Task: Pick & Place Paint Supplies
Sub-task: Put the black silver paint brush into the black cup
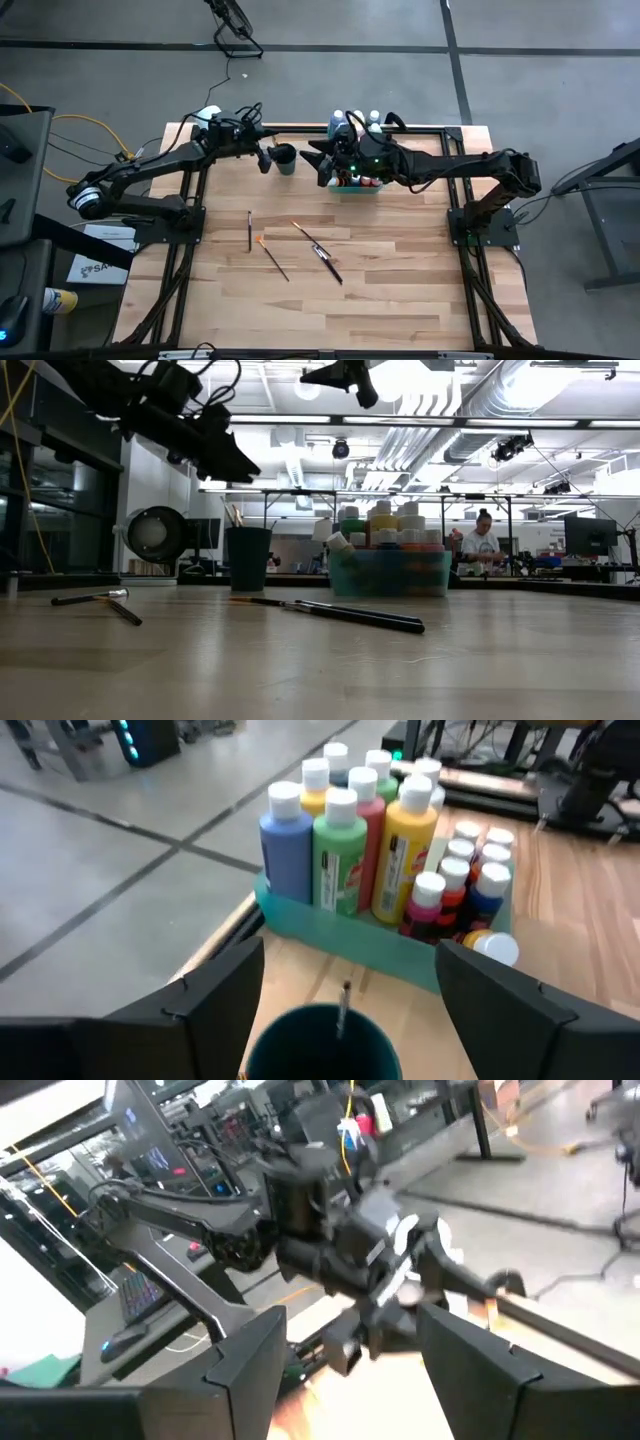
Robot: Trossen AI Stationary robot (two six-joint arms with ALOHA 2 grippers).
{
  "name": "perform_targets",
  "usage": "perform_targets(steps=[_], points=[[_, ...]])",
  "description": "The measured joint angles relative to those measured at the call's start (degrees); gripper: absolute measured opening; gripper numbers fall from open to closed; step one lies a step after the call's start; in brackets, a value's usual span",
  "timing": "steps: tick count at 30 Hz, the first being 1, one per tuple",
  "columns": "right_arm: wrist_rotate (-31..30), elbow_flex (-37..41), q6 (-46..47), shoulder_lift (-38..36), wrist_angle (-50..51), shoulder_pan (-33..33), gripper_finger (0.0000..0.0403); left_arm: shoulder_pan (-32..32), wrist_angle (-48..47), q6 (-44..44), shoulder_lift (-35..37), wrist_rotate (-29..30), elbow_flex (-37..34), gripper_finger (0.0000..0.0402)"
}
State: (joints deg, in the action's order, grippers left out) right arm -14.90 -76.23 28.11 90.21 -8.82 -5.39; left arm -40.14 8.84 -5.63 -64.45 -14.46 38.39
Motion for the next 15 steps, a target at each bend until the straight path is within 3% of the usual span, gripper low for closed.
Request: perform_targets(steps=[11, 15], points=[[-0.27, 0.00, -0.78, -0.02, 3.45, 1.89, 0.0219, 0.00, -1.54, -0.42, 8.57, -1.03, 0.00, 0.0280], [-0.26, 0.00, -0.62, -0.62, 6.88, 2.28, 0.0219, 0.02, -9.36, 1.14, 12.88, -1.95, 0.00, 0.0271]])
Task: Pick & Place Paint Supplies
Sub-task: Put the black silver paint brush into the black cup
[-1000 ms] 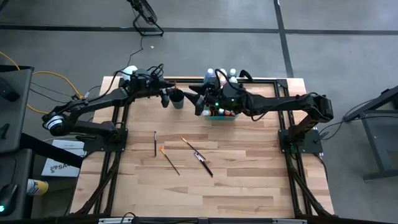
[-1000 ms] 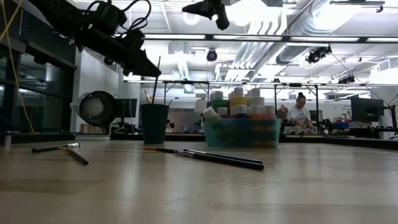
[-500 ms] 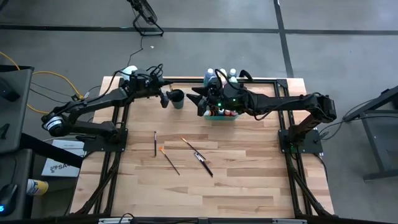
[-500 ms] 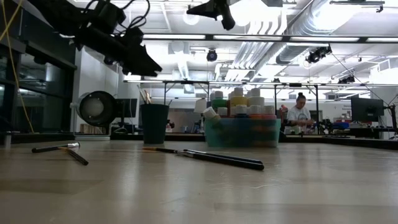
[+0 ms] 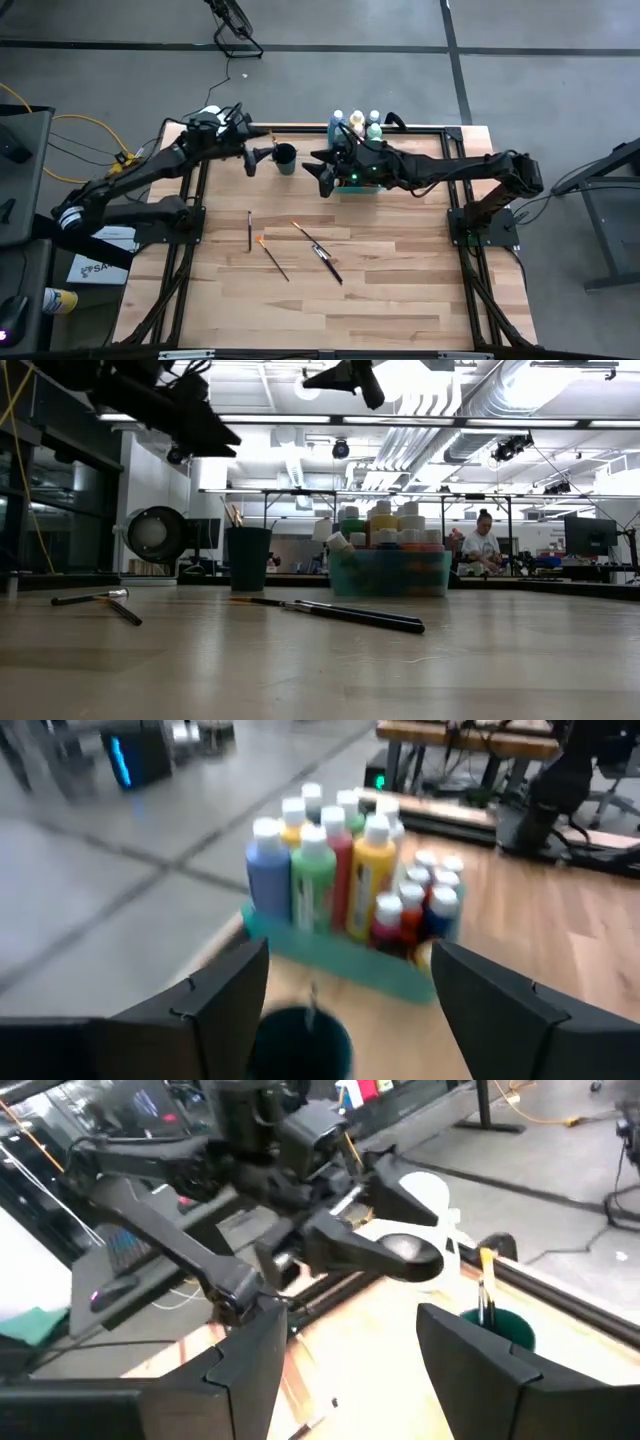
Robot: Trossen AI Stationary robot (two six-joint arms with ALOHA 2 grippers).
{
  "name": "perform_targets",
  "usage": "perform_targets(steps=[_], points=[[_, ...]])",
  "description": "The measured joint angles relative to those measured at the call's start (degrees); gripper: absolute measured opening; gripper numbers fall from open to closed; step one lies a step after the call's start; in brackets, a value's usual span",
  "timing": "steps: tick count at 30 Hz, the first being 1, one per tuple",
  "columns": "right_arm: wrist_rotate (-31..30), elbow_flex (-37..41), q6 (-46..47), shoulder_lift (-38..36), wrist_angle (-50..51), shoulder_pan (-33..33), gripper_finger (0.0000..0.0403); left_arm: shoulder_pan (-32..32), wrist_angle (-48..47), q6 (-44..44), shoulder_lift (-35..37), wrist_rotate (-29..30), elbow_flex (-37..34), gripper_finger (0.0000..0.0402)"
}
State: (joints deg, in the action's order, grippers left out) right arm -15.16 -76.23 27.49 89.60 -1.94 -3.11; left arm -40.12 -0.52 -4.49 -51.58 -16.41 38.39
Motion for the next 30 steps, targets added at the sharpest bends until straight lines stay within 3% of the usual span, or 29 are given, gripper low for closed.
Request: perform_targets(steps=[10, 18, 24, 30], points=[[-2.99, -0.02, 2.33, -1.42, 6.90, 1.79, 0.0219, 0.13, -29.68, 9.05, 10.42, 1.25, 0.76, 0.0218], [-2.93, -0.02, 2.82, -1.42, 8.16, 1.74, 0.0219, 0.13, -50.70, 9.30, 12.35, 4.31, 0.74, 0.0205], [-2.91, -0.02, 2.90, -1.42, 10.05, 1.73, 0.0219, 0.16, -53.46, 14.13, 11.21, 4.07, 0.12, 0.0204], [-2.91, -0.02, 4.34, -1.38, 13.86, 1.59, 0.0219, 0.48, -52.65, 21.63, 11.22, 3.77, -4.81, 0.0204]])
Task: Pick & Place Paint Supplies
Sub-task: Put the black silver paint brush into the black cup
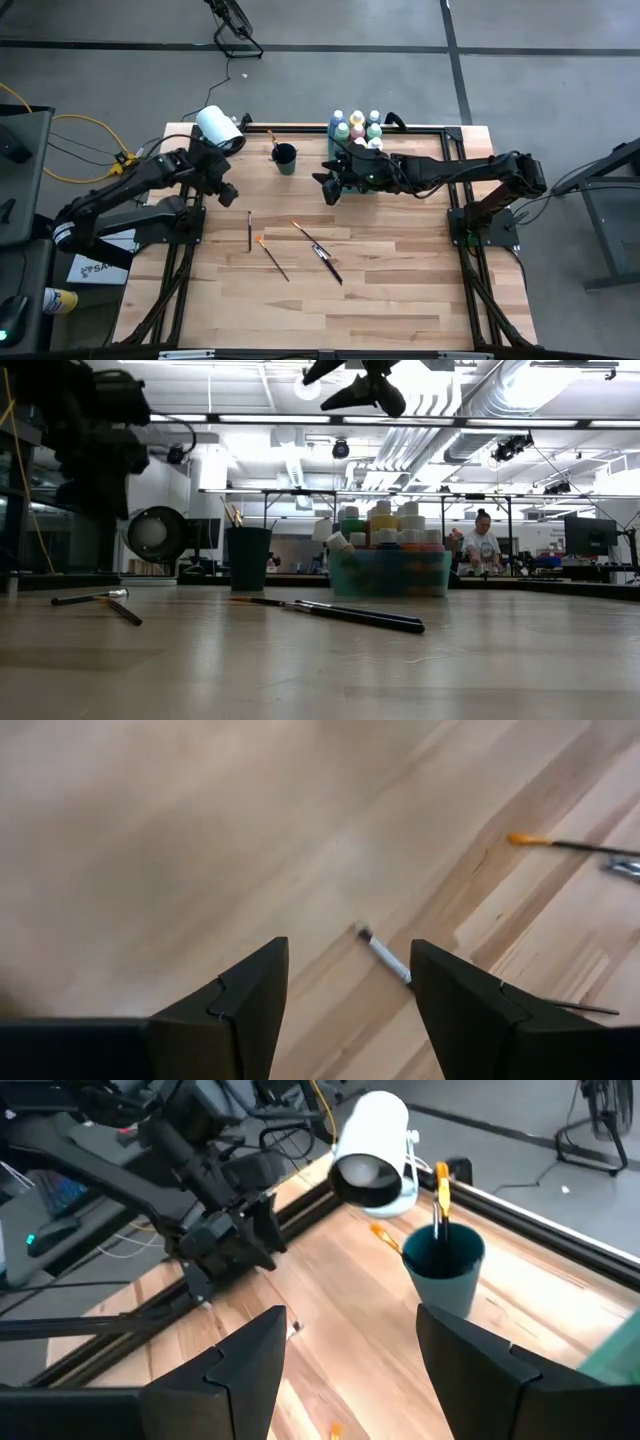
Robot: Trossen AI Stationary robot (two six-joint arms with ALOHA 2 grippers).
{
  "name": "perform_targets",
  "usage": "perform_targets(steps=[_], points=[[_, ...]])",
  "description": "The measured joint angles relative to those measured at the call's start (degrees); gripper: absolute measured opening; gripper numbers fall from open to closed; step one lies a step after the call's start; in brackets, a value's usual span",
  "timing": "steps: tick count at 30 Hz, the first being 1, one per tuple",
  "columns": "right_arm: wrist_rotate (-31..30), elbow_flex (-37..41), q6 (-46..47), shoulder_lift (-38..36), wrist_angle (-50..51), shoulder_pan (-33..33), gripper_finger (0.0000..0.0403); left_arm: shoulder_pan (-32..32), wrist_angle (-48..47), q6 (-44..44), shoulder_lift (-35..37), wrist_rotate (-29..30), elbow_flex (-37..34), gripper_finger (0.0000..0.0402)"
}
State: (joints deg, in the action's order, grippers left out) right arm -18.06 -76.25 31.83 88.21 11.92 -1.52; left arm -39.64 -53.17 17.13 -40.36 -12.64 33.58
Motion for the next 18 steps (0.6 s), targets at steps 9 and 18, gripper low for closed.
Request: perform_targets(steps=[9, 18], points=[[0.00, 0.00, -0.64, 0.01, 1.62, -0.15, 0.0219, 8.42, 7.12, 13.64, 0.00, 1.16, -7.38, 0.0204], [0.11, 0.00, -3.61, 0.03, 1.68, -1.02, 0.0219, 17.91, 10.07, 25.01, -3.65, 9.09, -7.89, 0.0204]])
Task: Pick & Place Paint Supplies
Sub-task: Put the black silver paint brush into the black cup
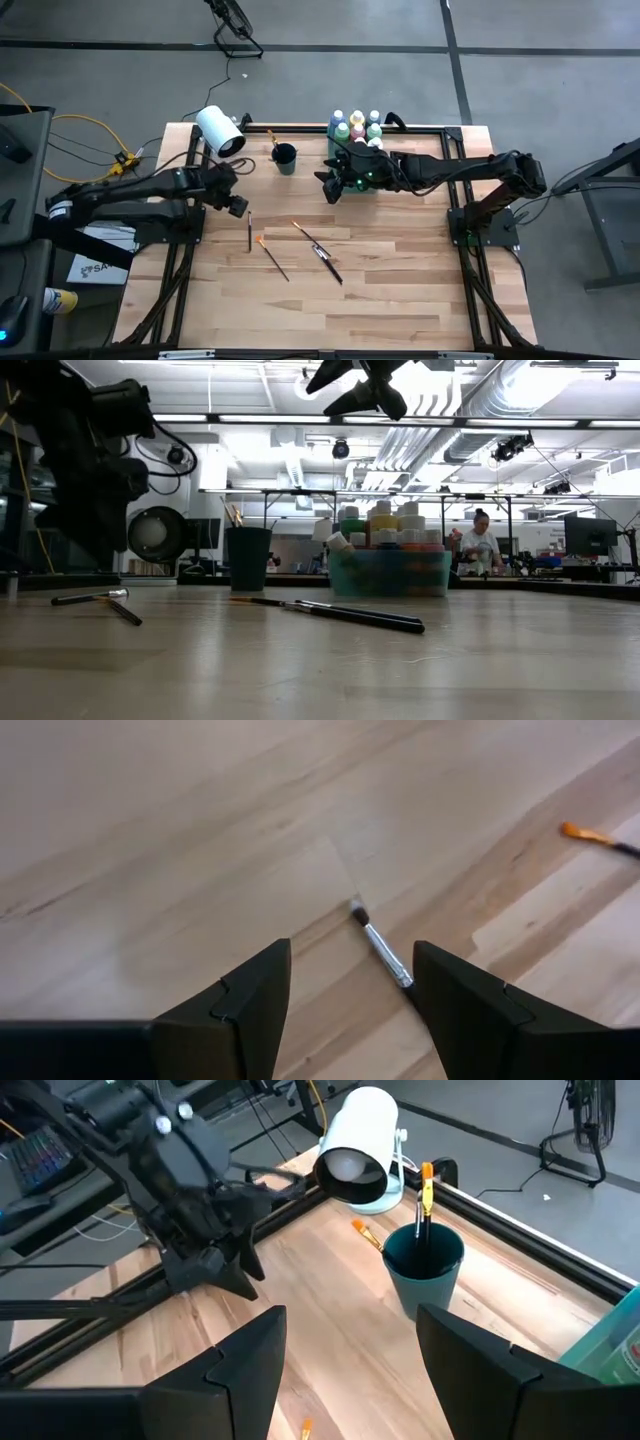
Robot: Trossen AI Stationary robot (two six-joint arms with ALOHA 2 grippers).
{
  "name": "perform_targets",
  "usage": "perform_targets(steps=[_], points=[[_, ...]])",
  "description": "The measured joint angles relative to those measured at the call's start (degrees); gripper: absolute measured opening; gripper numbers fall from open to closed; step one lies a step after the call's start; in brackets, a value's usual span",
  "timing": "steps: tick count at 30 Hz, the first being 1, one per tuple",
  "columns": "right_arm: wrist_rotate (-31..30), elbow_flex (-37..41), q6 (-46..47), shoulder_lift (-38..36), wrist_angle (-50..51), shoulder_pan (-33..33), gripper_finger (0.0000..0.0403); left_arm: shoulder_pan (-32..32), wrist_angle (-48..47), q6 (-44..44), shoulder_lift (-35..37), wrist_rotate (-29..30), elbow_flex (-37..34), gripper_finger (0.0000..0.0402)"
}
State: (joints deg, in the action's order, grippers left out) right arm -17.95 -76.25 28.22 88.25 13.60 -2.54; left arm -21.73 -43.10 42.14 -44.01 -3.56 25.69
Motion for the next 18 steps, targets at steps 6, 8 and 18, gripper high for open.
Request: perform_targets(steps=[6, 8, 18], points=[[0.09, 0.00, -1.19, 0.00, 0.01, -0.62, 0.0219, 3.22, 3.74, 3.80, -7.06, 2.71, 0.00, 0.0204], [0.06, 0.00, -1.72, 0.00, -0.03, -0.66, 0.0219, 3.96, 4.97, 4.84, -9.46, 2.71, 0.00, 0.0204], [0.33, 0.00, -3.40, 0.00, -0.01, -0.62, 0.0219, 4.21, 11.11, 7.06, -17.99, 2.43, 0.02, 0.0204]])
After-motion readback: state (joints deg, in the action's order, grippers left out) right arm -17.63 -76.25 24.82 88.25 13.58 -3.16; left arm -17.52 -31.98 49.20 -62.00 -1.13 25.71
